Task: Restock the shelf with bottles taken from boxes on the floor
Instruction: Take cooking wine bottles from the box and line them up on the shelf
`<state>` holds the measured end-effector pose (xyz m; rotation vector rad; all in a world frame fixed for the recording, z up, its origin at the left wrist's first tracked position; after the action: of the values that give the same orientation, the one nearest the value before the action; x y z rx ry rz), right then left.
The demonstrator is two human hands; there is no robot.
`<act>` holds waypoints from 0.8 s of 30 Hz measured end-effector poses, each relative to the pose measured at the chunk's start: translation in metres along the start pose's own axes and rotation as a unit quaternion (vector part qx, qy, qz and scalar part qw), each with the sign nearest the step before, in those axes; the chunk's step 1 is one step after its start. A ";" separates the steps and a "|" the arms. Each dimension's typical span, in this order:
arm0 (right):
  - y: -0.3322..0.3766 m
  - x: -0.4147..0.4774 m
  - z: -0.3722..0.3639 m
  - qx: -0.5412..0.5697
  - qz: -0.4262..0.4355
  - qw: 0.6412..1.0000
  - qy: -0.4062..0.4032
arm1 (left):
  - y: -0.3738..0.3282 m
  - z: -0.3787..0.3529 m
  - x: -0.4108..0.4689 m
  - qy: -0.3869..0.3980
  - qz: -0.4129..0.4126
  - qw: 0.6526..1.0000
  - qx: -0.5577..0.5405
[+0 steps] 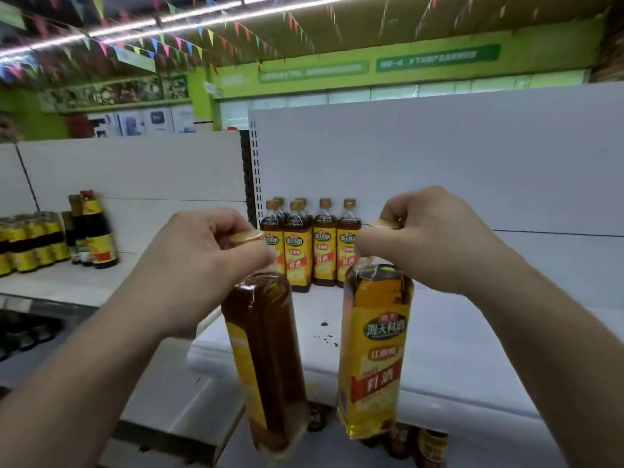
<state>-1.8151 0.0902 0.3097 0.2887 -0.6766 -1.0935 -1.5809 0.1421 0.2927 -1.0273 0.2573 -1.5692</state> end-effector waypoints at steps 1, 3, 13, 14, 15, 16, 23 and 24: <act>-0.001 0.005 0.004 0.002 0.003 1.000 -0.007 | -0.004 -0.001 0.009 -0.003 -0.002 1.000 0.005; -0.004 0.016 0.009 0.002 0.002 1.000 -0.017 | -0.011 -0.002 0.027 -0.009 -0.011 1.000 0.002; -0.029 0.076 -0.003 -0.035 -0.055 0.996 -0.062 | 0.011 -0.025 0.112 -0.029 -0.018 0.999 -0.006; -0.031 0.082 -0.007 -0.042 -0.061 0.995 -0.068 | 0.017 -0.030 0.119 -0.021 -0.019 1.000 -0.008; -0.033 0.089 -0.012 -0.047 -0.067 0.994 -0.073 | 0.022 -0.035 0.126 -0.014 -0.023 1.000 -0.010; -0.034 0.095 -0.018 -0.050 -0.074 0.993 -0.076 | 0.027 -0.040 0.132 -0.007 -0.027 1.000 -0.009; -0.048 0.133 -0.053 -0.078 -0.142 0.983 -0.086 | 0.061 -0.063 0.166 0.027 -0.043 0.999 0.006; -0.049 0.138 -0.057 -0.080 -0.152 0.981 -0.088 | 0.067 -0.064 0.172 0.029 -0.040 0.999 0.011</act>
<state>-1.7748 -0.0606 0.2896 0.1596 -0.7110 -1.4710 -1.5692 -0.0529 0.2904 -0.9867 0.2408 -1.6734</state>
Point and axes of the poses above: each hand's wrist, its own x-axis towards the middle knuckle, its own z-axis out of the back of the hand, y = z × x, the point moved 4 cm from there along x, towards the middle knuckle, and after that the axes turned 9 degrees about y, right-handed, at the moved point
